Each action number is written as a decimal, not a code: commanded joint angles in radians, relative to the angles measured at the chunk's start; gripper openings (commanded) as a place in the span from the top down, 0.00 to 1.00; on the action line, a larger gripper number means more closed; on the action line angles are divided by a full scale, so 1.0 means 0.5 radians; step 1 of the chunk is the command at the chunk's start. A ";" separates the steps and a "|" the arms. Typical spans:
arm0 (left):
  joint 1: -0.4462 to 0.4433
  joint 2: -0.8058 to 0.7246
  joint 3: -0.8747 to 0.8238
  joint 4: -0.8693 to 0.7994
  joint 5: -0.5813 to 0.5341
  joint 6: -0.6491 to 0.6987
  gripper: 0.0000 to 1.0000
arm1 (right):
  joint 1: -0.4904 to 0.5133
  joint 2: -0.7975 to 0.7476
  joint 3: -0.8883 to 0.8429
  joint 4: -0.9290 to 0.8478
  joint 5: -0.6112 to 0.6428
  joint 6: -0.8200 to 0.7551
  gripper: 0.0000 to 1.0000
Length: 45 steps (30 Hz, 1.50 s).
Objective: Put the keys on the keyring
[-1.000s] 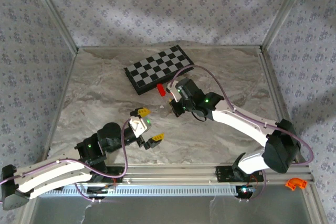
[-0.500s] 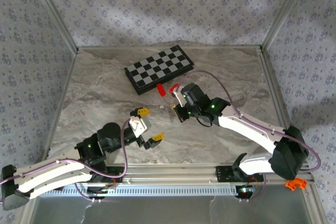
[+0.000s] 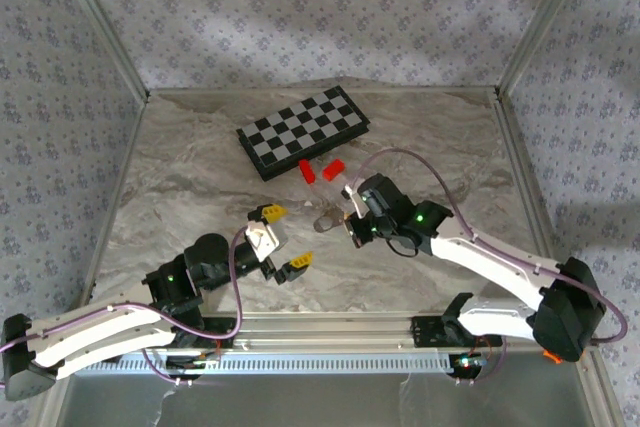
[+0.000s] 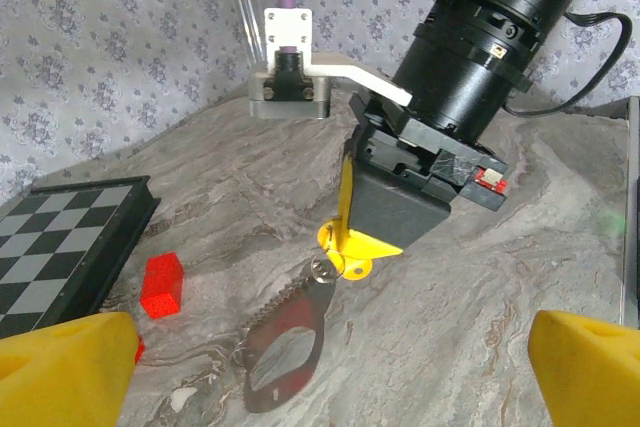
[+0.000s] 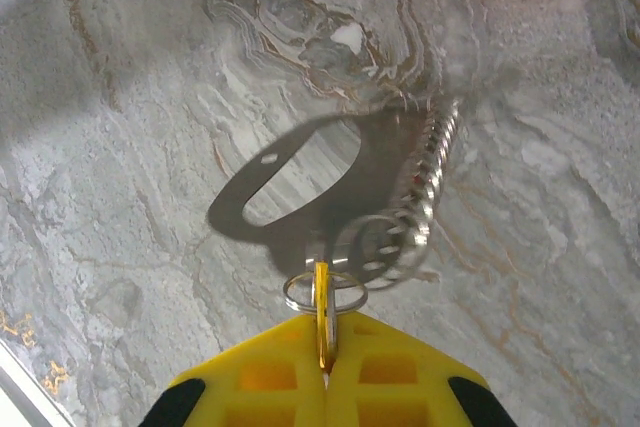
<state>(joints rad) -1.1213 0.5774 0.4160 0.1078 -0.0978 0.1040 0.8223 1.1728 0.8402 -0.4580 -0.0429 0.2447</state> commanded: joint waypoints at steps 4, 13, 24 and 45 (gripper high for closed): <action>0.003 -0.004 0.012 0.045 0.008 0.010 0.00 | -0.006 -0.119 -0.154 -0.060 -0.127 0.180 1.00; 0.003 0.014 0.013 0.051 -0.003 0.009 0.00 | -0.005 -0.267 -0.413 -0.075 -0.293 0.397 1.00; 0.006 0.046 0.021 0.064 0.000 0.010 0.01 | 0.018 -0.414 -0.660 -0.102 -0.361 0.585 1.00; 0.011 0.057 -0.007 0.106 -0.001 -0.005 0.01 | 0.087 -0.565 -0.910 -0.081 -0.313 0.838 1.00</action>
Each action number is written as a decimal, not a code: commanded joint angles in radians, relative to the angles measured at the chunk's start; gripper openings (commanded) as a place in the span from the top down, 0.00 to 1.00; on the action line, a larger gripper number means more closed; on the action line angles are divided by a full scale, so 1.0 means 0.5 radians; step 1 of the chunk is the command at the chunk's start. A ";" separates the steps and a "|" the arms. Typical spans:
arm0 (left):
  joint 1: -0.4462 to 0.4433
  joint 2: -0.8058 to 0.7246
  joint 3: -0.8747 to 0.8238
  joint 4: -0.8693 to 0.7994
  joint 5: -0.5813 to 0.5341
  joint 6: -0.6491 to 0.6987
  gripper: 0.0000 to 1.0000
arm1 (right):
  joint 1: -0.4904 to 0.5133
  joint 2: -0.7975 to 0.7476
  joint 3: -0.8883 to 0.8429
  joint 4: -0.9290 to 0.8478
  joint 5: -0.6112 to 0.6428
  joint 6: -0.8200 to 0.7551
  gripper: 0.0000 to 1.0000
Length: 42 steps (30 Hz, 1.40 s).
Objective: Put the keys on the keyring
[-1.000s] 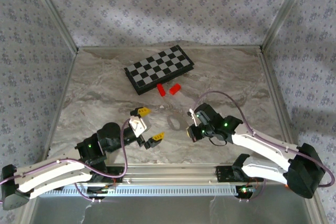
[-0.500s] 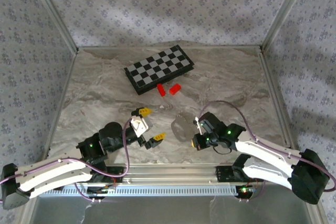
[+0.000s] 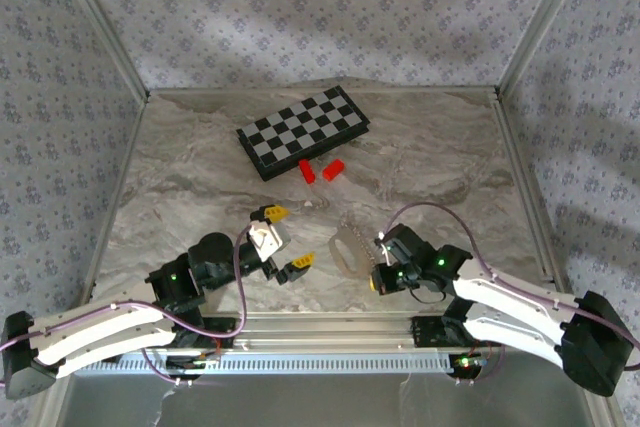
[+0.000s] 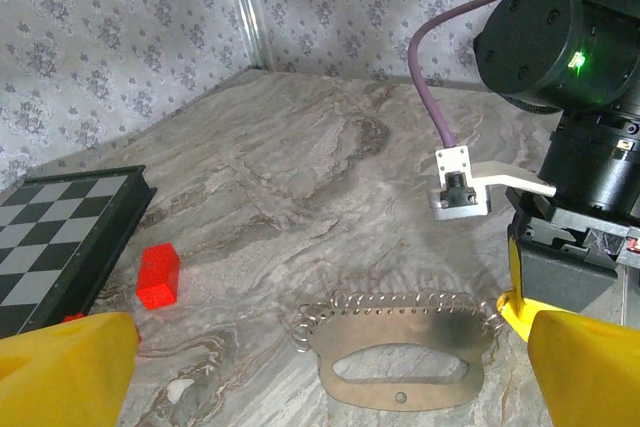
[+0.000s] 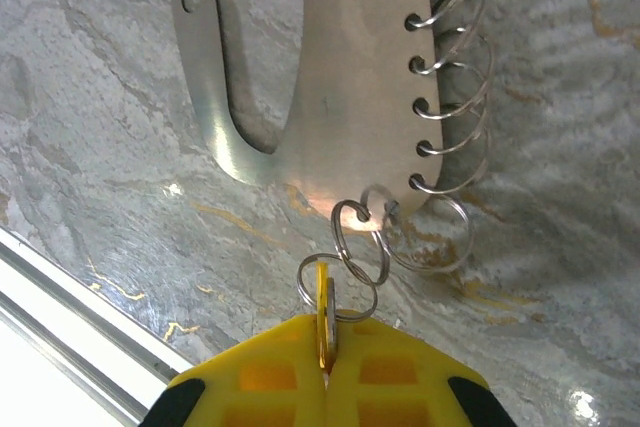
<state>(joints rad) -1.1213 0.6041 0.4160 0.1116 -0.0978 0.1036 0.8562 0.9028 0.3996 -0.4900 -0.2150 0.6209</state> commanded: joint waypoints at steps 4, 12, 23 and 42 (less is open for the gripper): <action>0.009 0.004 -0.007 0.102 0.002 -0.002 0.01 | 0.036 -0.026 -0.047 -0.008 0.052 0.114 1.00; 0.015 0.039 -0.016 0.114 0.002 -0.010 0.01 | 0.046 -0.051 -0.079 -0.001 0.076 0.163 0.99; 0.031 0.025 -0.001 0.073 -0.147 -0.061 0.00 | 0.039 -0.309 -0.082 -0.123 0.172 0.203 0.61; 0.397 -0.131 0.121 -0.472 -1.040 -0.437 0.00 | 0.008 -0.911 0.119 -0.264 0.943 -0.163 0.01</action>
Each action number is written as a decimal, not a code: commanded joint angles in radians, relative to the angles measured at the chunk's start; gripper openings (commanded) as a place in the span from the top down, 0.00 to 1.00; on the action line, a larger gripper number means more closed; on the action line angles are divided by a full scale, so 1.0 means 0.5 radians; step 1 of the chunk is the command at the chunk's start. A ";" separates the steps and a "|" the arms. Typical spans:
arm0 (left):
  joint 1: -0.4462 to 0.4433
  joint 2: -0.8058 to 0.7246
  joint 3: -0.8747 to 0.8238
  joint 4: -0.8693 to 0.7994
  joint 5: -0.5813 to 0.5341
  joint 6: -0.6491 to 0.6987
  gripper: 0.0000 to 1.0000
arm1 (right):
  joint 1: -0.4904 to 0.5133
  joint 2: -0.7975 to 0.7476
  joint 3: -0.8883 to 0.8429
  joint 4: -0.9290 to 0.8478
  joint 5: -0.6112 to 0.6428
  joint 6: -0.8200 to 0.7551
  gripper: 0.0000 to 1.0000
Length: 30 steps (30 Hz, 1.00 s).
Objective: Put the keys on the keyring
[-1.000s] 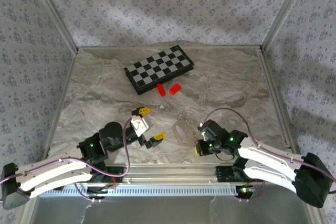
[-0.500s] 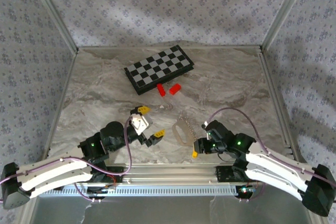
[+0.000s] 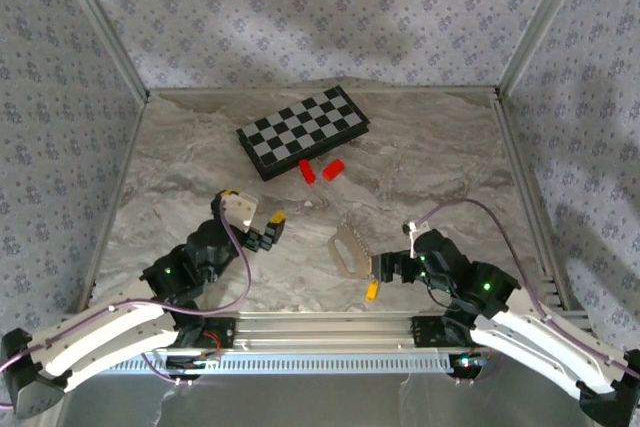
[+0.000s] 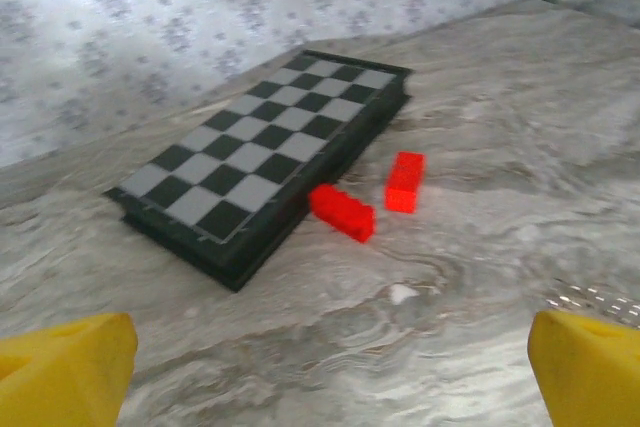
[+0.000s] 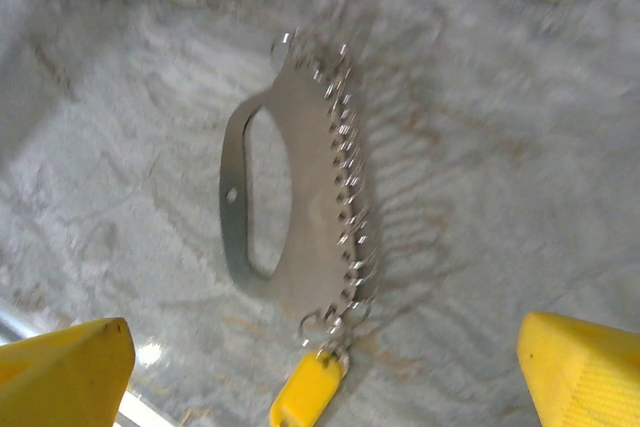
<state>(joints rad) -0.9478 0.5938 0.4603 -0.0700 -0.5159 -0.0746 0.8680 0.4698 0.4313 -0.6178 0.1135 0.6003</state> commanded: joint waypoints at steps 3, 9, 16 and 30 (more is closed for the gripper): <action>0.113 -0.280 -0.009 -0.201 -0.389 -0.087 0.00 | -0.045 -0.112 0.064 0.024 0.521 -0.160 0.00; 0.257 -0.493 -0.249 -0.123 -0.458 0.054 0.00 | -0.138 -0.291 -0.003 0.158 1.166 -0.338 0.00; 0.280 -0.518 -0.399 -0.070 -0.781 0.218 0.00 | -0.317 -0.464 -0.126 0.411 1.482 -0.629 0.00; 0.571 -0.751 -0.716 0.117 -0.515 0.362 0.00 | -0.817 -0.532 -0.616 1.135 1.325 -1.036 0.00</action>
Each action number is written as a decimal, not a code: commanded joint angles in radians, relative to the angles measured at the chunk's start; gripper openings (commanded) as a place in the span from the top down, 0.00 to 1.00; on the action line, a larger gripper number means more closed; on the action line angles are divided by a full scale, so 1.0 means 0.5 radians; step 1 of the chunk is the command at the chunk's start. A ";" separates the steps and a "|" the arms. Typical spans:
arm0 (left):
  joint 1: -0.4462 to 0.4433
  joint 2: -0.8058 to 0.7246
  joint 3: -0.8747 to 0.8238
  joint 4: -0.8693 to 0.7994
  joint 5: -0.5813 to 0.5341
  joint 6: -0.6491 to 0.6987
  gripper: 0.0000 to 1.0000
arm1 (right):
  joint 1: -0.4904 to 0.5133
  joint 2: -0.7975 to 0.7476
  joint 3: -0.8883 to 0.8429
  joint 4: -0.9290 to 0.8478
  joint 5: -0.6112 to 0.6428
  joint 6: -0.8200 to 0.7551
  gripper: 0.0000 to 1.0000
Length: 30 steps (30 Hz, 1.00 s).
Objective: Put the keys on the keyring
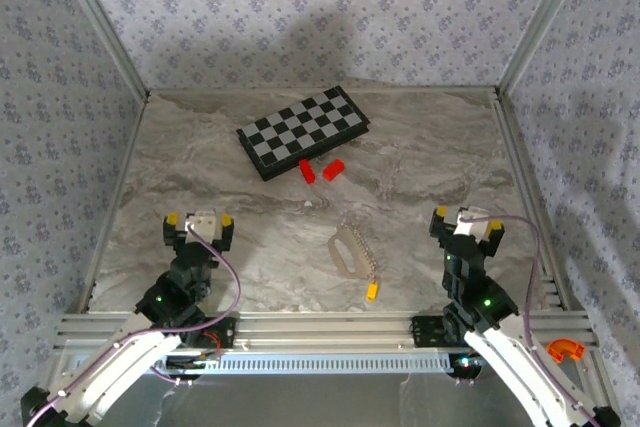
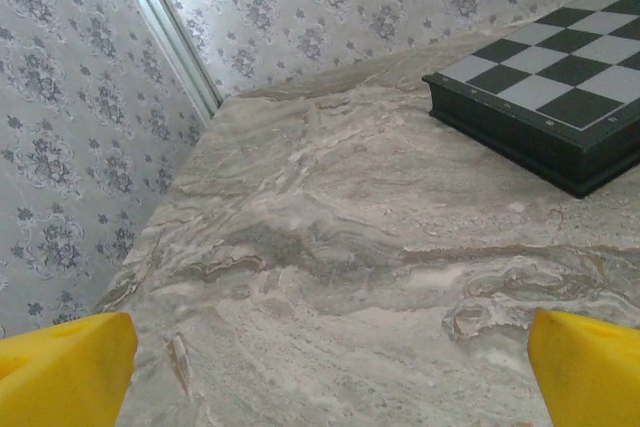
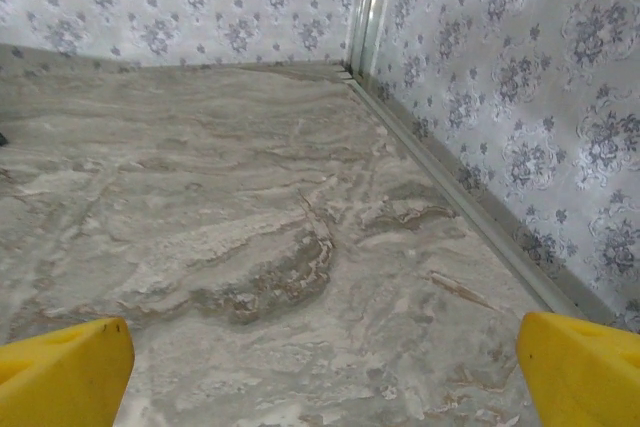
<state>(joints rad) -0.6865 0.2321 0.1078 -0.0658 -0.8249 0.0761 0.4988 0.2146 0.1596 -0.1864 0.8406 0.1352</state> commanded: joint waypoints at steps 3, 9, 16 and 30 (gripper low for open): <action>0.136 0.024 -0.059 0.217 0.196 0.055 0.00 | -0.183 -0.015 -0.178 0.402 -0.385 -0.177 0.00; 0.406 0.285 -0.054 0.408 0.413 -0.056 0.00 | -0.324 0.025 -0.291 0.621 -0.671 -0.247 0.00; 0.666 0.721 0.039 0.615 0.560 -0.152 0.00 | -0.452 0.327 -0.288 0.909 -0.714 -0.228 0.00; 0.923 1.412 0.150 1.184 0.734 -0.146 0.00 | -0.590 1.722 -0.017 1.882 -0.835 -0.300 0.01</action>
<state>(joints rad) -0.2401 0.8928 0.1410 0.4118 -0.4862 0.0139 0.2089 0.9993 0.0895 0.5880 0.4381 0.0120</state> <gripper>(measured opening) 0.996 0.994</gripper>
